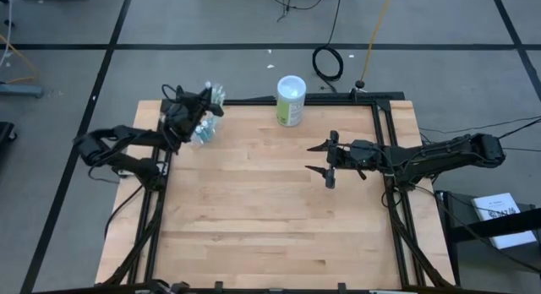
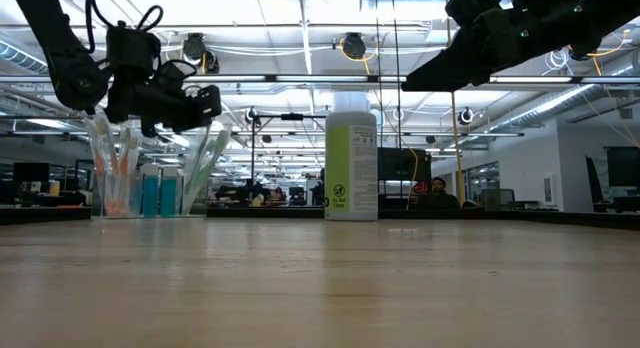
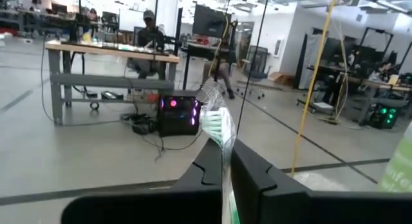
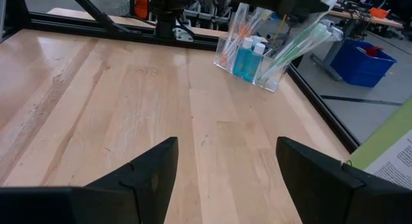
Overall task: Pick & Place toothbrushing station
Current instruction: Put the green toothbrush into the right section of the transparent organizer
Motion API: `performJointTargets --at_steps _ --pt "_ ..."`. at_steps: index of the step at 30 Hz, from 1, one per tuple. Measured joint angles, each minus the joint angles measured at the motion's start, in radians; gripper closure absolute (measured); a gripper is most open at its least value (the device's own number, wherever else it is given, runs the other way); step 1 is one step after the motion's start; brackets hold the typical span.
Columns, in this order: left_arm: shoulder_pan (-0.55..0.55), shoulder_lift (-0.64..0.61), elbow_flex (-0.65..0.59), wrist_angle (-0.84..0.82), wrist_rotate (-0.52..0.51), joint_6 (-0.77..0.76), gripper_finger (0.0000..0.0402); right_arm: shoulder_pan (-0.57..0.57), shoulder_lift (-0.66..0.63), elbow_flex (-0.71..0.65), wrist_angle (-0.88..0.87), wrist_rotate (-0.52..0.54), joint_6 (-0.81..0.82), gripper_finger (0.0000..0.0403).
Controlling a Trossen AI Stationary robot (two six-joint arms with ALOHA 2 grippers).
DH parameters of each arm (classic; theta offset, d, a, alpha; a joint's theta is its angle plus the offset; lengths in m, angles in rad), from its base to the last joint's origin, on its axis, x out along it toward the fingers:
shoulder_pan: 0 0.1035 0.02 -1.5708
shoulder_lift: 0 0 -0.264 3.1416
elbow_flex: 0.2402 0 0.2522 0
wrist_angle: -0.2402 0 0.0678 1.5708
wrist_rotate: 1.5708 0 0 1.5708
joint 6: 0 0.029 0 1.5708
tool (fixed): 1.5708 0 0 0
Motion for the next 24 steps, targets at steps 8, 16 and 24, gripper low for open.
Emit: performJointTargets --at_steps 8,16,24 --pt "0.000 0.074 0.000 -0.005 -0.004 -0.047 0.0398 0.000 0.000 0.000 0.000 0.000 -0.013 0.0149" --pt "0.000 0.108 0.000 -0.012 -0.004 -0.072 0.0392 0.000 0.000 0.000 0.000 0.000 -0.014 0.0149" --pt "0.000 0.108 0.000 -0.022 -0.004 -0.099 0.0368 0.000 0.000 0.000 0.000 0.000 -0.014 0.0149"
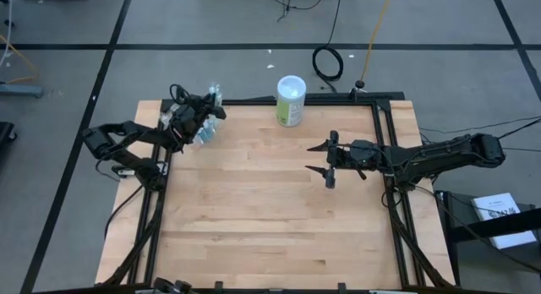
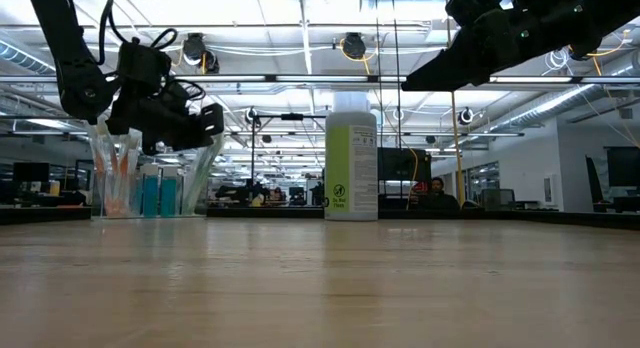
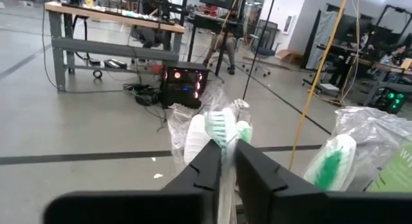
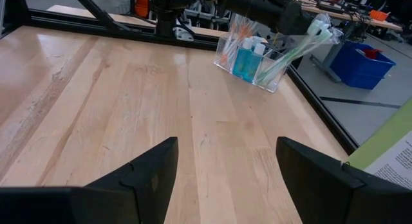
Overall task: Pick & Place toothbrushing station
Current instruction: Put the green toothbrush into the right section of the transparent organizer, then return to Home Position
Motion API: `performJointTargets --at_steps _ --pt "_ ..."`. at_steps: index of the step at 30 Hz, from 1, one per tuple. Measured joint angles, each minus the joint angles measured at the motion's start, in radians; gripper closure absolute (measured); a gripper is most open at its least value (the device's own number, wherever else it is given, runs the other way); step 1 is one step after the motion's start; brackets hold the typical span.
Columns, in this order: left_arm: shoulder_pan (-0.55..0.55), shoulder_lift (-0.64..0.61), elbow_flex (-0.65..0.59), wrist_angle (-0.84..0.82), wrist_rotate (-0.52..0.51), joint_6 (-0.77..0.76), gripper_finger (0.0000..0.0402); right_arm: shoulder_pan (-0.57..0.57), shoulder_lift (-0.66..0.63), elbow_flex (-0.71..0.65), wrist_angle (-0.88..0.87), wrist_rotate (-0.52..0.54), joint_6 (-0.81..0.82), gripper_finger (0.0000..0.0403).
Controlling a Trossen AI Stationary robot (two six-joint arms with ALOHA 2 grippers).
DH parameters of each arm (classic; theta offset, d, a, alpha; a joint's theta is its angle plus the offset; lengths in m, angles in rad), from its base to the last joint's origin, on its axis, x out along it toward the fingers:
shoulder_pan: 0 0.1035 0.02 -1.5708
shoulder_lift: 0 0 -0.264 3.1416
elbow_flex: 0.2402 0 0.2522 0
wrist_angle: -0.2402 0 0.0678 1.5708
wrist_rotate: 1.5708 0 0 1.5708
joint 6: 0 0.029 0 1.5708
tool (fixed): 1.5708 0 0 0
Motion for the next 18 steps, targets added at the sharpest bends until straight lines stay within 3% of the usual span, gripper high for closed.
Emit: performJointTargets --at_steps 12,18 --pt "-0.049 -0.009 0.000 -0.008 0.016 -0.002 0.0170 0.000 0.000 0.000 0.000 0.000 0.000 0.0149" --pt "-0.082 -0.112 0.000 -0.090 0.016 0.023 0.0116 0.000 0.000 0.000 0.000 0.000 0.000 0.0149"
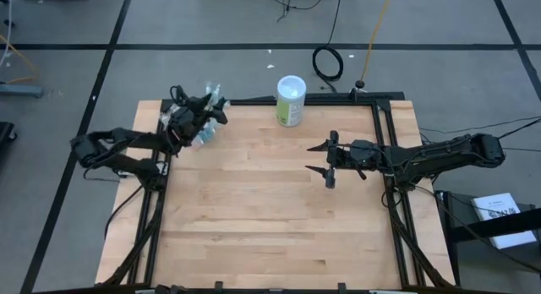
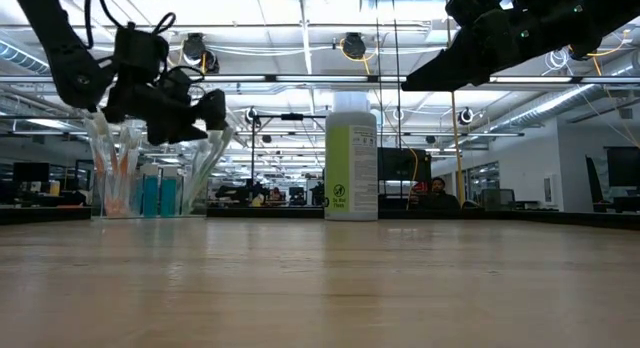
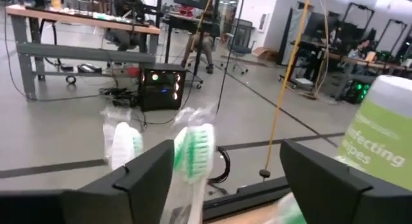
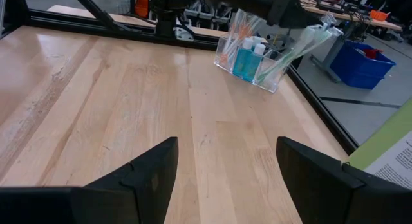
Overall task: Pick & Place toothbrushing station
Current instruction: Return to Home Position
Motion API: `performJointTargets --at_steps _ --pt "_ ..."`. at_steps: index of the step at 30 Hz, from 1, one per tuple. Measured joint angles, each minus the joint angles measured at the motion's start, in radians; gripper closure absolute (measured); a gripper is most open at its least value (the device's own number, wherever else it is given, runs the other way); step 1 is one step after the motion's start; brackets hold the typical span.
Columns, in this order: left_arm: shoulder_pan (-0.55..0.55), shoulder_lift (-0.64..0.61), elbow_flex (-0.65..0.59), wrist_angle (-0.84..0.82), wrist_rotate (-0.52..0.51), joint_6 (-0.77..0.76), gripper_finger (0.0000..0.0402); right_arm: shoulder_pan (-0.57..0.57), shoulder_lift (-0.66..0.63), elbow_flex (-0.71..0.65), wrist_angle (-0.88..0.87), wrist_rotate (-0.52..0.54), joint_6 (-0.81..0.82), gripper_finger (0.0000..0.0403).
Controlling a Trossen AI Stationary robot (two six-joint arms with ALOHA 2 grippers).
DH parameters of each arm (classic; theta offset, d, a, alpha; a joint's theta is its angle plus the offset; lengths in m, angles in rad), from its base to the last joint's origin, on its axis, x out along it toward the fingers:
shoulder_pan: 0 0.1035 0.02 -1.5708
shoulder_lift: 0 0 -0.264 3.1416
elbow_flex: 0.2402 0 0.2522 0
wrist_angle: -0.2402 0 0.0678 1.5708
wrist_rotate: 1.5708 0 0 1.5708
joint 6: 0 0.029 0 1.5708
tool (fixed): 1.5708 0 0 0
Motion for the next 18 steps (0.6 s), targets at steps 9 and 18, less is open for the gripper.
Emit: performJointTargets --at_steps 9,18 --pt "-0.018 -0.254 0.000 -0.290 -0.016 -0.023 0.0103 0.000 0.000 0.000 0.000 0.000 0.006 0.0149" --pt "-0.100 -0.537 0.038 -0.613 0.000 -0.096 0.0103 0.000 0.000 0.000 0.000 0.000 0.012 0.0149"
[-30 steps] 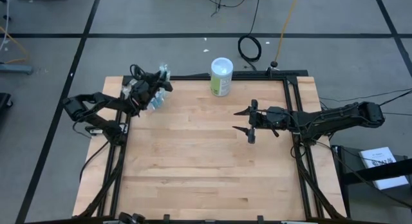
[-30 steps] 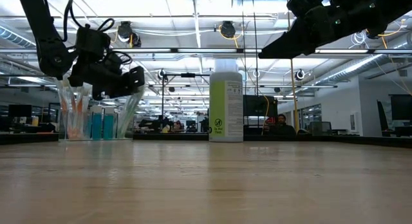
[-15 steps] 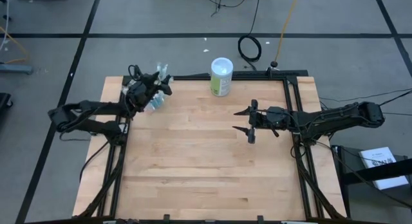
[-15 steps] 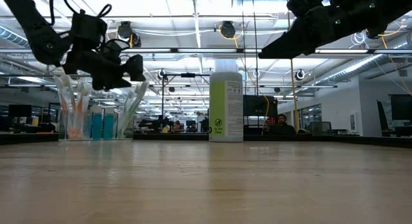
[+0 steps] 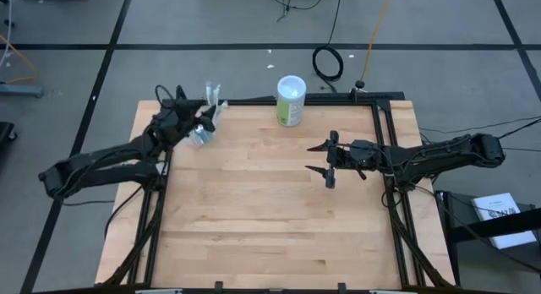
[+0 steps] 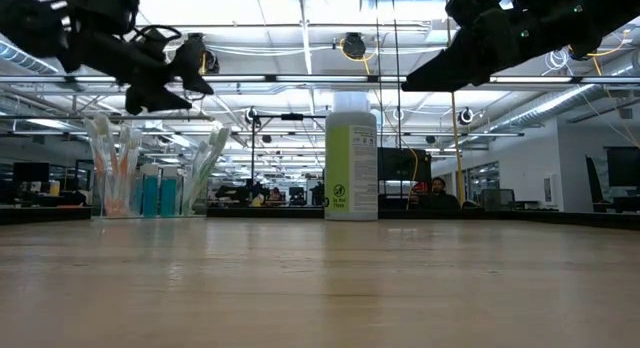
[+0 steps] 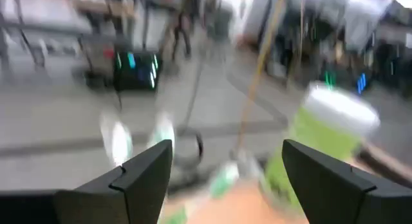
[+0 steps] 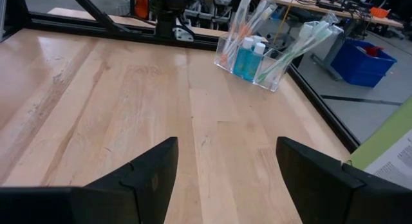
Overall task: Pick & Place toothbrushing station
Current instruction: Return to Home Position
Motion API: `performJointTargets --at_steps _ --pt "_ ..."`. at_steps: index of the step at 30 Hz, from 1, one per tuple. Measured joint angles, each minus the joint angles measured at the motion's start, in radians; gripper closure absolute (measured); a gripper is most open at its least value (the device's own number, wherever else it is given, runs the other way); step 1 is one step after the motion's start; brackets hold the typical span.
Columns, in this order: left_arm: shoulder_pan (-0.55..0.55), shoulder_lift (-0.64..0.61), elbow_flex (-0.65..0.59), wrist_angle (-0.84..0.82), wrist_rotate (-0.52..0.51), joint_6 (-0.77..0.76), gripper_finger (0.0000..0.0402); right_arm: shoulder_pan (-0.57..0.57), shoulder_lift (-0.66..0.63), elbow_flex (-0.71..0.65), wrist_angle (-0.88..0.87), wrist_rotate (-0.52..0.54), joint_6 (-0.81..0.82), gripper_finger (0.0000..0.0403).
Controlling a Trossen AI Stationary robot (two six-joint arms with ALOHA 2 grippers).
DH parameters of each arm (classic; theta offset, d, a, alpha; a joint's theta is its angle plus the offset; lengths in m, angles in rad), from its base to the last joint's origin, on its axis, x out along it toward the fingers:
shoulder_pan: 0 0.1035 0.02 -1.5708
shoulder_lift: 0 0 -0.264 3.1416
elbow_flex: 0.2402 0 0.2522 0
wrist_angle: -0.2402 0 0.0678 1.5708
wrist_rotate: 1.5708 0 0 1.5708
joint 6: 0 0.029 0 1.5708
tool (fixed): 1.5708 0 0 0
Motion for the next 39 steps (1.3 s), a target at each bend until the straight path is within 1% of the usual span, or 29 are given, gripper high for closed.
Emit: performJointTargets --at_steps 2,3,5,6,8,10,12,13,16,19,23,26,28,30,34,37,39 --pt "-0.017 -0.048 0.049 -0.215 0.056 -0.048 0.0103 0.000 0.000 0.000 0.000 0.000 0.019 0.0149" --pt "-0.025 -0.065 0.076 -0.309 0.105 -0.073 0.0103 0.000 0.000 0.000 -0.003 0.000 0.027 0.0149" --pt "-0.041 -0.091 0.130 -0.477 0.237 -0.111 0.0103 0.000 -0.012 0.000 -0.024 -0.003 0.041 0.0149" --pt "-0.048 -0.102 0.152 -0.529 0.303 -0.120 0.0103 0.000 -0.021 0.000 -0.036 -0.004 0.044 0.0149" --pt "-0.073 -0.134 0.182 -0.579 0.414 -0.128 0.0103 0.000 -0.049 0.000 -0.060 -0.004 0.047 0.0149" --pt "-0.124 -0.181 0.183 -0.568 0.456 -0.110 0.0103 0.000 -0.089 0.000 -0.077 -0.005 0.071 0.0149" --pt "-0.193 -0.233 0.176 -0.534 0.455 -0.040 0.0103 0.003 -0.136 0.000 -0.084 -0.006 0.110 0.0149" --pt "-0.232 -0.263 0.170 -0.527 0.438 -0.005 0.0103 0.007 -0.161 0.000 -0.089 -0.006 0.132 0.0149" --pt "-0.359 -0.355 0.146 -0.509 0.352 0.087 0.0103 0.020 -0.235 0.000 -0.097 -0.007 0.186 0.0149" --pt "-0.472 -0.430 0.121 -0.518 0.263 0.141 0.0103 0.032 -0.292 0.000 -0.100 -0.008 0.197 0.0149" --pt "-0.585 -0.500 0.089 -0.574 0.246 0.170 0.0103 0.032 -0.334 0.000 -0.165 -0.003 0.179 0.0149" --pt "-0.642 -0.538 0.068 -0.620 0.237 0.151 0.0103 0.028 -0.366 0.000 -0.267 -0.003 0.209 0.0149" --pt "-0.673 -0.555 0.047 -0.615 0.214 0.143 0.0103 0.029 -0.400 0.000 -0.329 -0.009 0.251 0.0149" --pt "-0.702 -0.573 0.026 -0.594 0.174 0.160 0.0103 0.035 -0.448 0.000 -0.377 -0.041 0.262 0.0149" --pt "-0.741 -0.628 -0.035 -0.529 0.142 0.212 0.0103 0.064 -0.530 -0.009 -0.373 -0.116 0.266 0.0149" --pt "-0.754 -0.666 -0.097 -0.530 0.153 0.230 0.0103 0.083 -0.583 -0.036 -0.371 -0.136 0.236 0.0149" --pt "-0.757 -0.692 -0.151 -0.517 0.139 0.223 0.0103 0.088 -0.611 -0.059 -0.370 -0.137 0.226 0.0149"
